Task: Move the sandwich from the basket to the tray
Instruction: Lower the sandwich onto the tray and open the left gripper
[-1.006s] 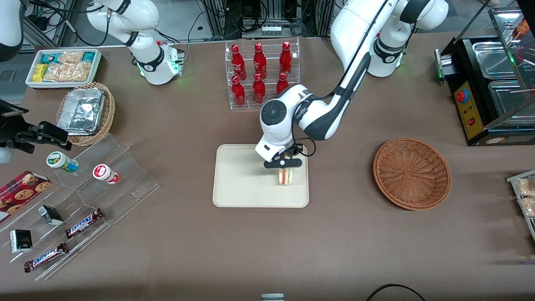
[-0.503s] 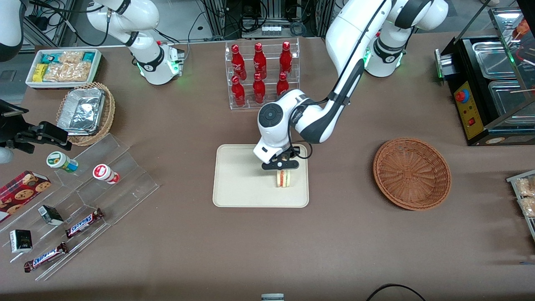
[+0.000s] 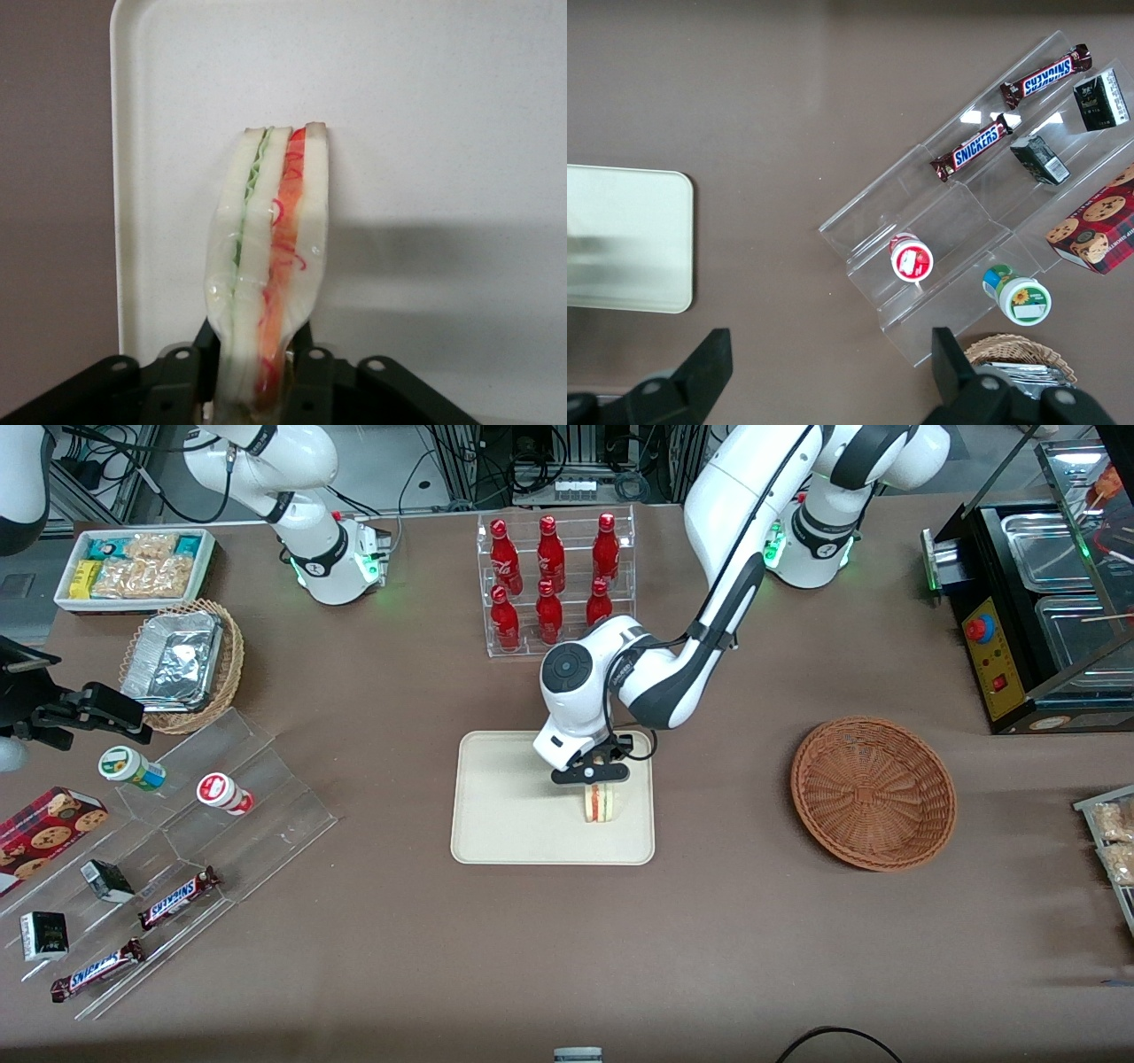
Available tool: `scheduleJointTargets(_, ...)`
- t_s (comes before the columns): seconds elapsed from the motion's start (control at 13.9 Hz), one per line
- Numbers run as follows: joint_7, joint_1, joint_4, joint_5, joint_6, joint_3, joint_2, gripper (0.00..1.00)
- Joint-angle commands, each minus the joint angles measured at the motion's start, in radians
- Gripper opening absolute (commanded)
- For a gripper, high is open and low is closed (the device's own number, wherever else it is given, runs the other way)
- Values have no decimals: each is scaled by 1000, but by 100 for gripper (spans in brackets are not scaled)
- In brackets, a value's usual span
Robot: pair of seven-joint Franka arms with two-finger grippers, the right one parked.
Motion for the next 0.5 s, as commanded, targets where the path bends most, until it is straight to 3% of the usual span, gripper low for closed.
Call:
scheduleJointTargets(0.0, -29, -14, 31, 16, -4, 18, 13, 99)
scheduleJointTargets(0.43, -46, -7, 30, -2, -84, 18, -94, 100)
